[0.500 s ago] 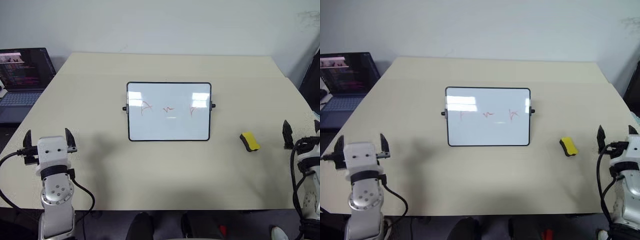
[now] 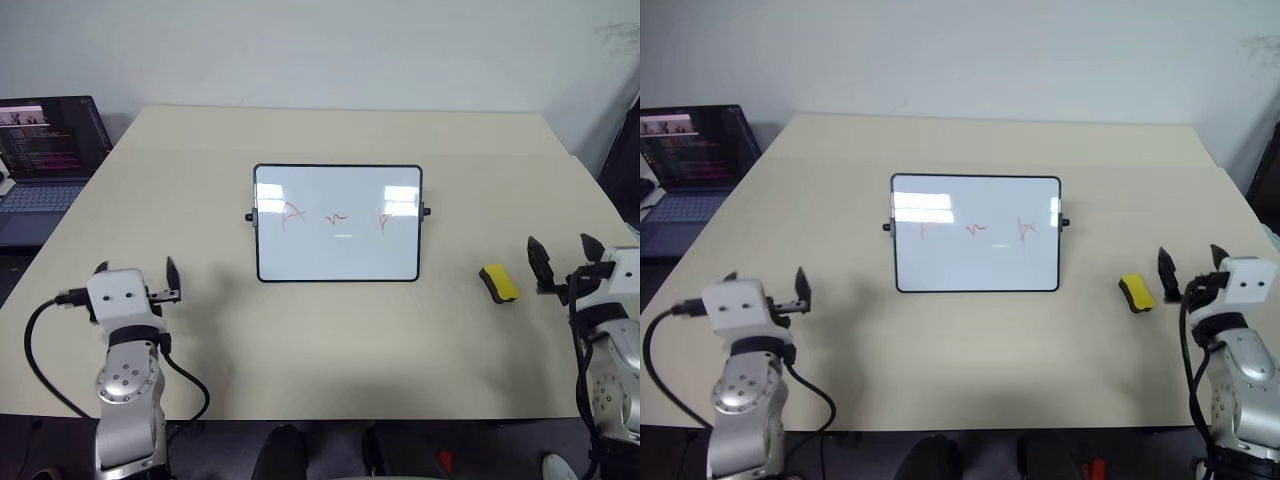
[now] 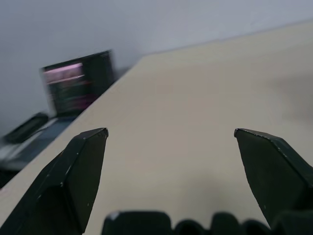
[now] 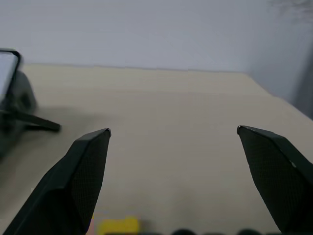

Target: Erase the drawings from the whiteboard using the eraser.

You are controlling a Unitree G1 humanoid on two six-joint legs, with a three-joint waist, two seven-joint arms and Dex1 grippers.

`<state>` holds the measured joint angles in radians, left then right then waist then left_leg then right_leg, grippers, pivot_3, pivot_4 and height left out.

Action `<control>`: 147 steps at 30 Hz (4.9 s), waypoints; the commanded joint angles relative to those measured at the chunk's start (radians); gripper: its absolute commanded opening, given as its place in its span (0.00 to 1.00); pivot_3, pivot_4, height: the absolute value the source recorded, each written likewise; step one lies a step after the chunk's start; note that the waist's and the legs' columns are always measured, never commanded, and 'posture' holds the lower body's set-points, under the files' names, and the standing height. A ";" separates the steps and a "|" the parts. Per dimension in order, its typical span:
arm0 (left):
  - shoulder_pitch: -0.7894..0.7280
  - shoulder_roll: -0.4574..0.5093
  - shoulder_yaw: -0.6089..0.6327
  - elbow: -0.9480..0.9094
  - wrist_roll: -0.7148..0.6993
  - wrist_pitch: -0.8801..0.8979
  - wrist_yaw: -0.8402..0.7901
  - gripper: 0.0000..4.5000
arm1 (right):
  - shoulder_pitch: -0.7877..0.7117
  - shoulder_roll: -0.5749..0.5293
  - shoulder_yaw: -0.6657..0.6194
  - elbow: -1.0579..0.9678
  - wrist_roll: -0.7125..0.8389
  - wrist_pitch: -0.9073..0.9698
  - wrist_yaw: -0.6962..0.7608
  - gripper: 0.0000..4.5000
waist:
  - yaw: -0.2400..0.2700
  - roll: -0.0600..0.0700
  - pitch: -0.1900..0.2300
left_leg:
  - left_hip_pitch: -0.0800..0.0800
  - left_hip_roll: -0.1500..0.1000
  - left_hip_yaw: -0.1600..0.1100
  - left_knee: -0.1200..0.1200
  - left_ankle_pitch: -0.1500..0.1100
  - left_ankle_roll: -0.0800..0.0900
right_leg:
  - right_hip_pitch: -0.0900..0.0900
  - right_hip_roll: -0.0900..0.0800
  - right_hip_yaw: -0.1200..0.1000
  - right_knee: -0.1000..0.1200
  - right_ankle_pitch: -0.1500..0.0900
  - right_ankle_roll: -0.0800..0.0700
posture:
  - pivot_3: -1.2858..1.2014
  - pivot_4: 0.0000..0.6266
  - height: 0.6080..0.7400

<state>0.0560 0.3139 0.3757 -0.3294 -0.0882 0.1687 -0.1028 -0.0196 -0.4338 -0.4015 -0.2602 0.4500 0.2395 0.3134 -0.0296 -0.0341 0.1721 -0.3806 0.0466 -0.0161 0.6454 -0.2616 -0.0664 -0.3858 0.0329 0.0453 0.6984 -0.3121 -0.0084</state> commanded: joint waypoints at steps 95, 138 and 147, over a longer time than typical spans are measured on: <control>-0.224 0.435 -0.388 -0.191 -0.422 0.247 -0.926 1.00 | -0.102 -0.060 0.167 -0.025 -0.063 0.508 0.042 0.89 | -0.002 0.002 0.002 | -0.002 -0.001 -0.006 0.000 0.000 0.000 | -0.003 0.001 0.000 -0.002 -0.003 0.004 | 0.52 0.24 1.00; -0.099 0.510 -0.145 -0.180 -0.390 0.447 -0.631 1.00 | -0.439 -0.073 0.614 -0.270 -0.196 0.445 0.133 0.25 | -0.004 0.003 0.004 | 0.000 0.000 -0.007 0.000 0.000 0.000 | -0.003 0.001 -0.001 -0.001 -0.004 0.004 | 0.52 0.24 1.00; -0.123 0.520 -0.161 -0.131 -0.329 0.444 -0.600 1.00 | -0.800 0.201 0.868 0.241 -0.488 0.161 0.092 0.25 | -0.005 0.003 0.004 | -0.004 0.001 -0.007 -0.001 0.000 0.000 | -0.007 0.001 -0.002 -0.001 -0.001 -0.002 | 0.52 0.24 1.00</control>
<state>-0.0527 0.8214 0.2027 -0.4569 -0.4306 0.6230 -0.7083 -0.7876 -0.2432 0.4674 -0.0525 -0.0036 0.4572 0.4198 -0.0343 -0.0314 0.1765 -0.3867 0.0475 -0.0234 0.6448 -0.2618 -0.0661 -0.3947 0.0336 0.0434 0.6972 -0.3134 -0.0102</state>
